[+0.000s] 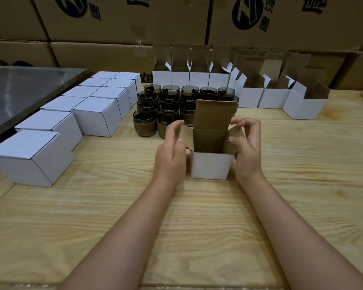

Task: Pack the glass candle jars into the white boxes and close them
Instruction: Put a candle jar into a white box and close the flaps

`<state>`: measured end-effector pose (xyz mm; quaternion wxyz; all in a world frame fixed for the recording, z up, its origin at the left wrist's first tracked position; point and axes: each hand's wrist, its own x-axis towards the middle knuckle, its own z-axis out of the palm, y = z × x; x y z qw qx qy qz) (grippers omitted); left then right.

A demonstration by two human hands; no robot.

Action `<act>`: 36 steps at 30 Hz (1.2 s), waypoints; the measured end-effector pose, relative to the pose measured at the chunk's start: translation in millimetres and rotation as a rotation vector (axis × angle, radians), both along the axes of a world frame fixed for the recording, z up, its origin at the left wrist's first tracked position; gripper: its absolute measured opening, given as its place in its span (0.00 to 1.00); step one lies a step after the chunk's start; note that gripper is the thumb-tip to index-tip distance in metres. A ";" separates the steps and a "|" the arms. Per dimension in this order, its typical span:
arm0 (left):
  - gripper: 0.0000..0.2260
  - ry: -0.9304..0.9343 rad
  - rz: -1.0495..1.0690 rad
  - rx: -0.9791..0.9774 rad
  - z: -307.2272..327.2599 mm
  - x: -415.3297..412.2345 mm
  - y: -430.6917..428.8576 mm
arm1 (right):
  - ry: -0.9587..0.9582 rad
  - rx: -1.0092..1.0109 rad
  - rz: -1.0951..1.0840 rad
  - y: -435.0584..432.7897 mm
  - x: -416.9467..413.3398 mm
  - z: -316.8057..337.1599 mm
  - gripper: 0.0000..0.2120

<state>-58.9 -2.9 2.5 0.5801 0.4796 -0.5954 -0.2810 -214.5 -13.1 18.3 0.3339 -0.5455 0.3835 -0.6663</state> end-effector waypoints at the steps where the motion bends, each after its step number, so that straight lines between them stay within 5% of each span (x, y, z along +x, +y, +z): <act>1: 0.22 0.067 -0.015 0.009 1.4 0.3 0.0 | -0.025 0.020 0.034 -1.2 -2.9 -1.2 0.11; 6: 0.18 0.274 -0.127 0.025 3.3 3.9 -0.9 | -0.241 0.153 0.185 -2.4 -15.0 -2.4 0.05; 14: 0.28 0.276 -0.302 0.051 10.2 6.0 -4.5 | -0.237 0.300 0.329 -7.9 -24.5 -2.4 0.25; 28: 0.27 0.293 -0.252 0.011 7.2 5.3 -5.0 | -0.290 0.378 0.576 -12.8 -22.1 -2.3 0.30; 33: 0.26 0.213 -0.181 -0.029 6.3 4.7 -4.3 | -0.682 0.399 0.422 -35.2 -15.8 3.5 0.20; 36: 0.25 0.185 -0.171 -0.037 6.9 4.4 -2.8 | -0.189 0.444 0.106 -60.6 0.3 13.2 0.16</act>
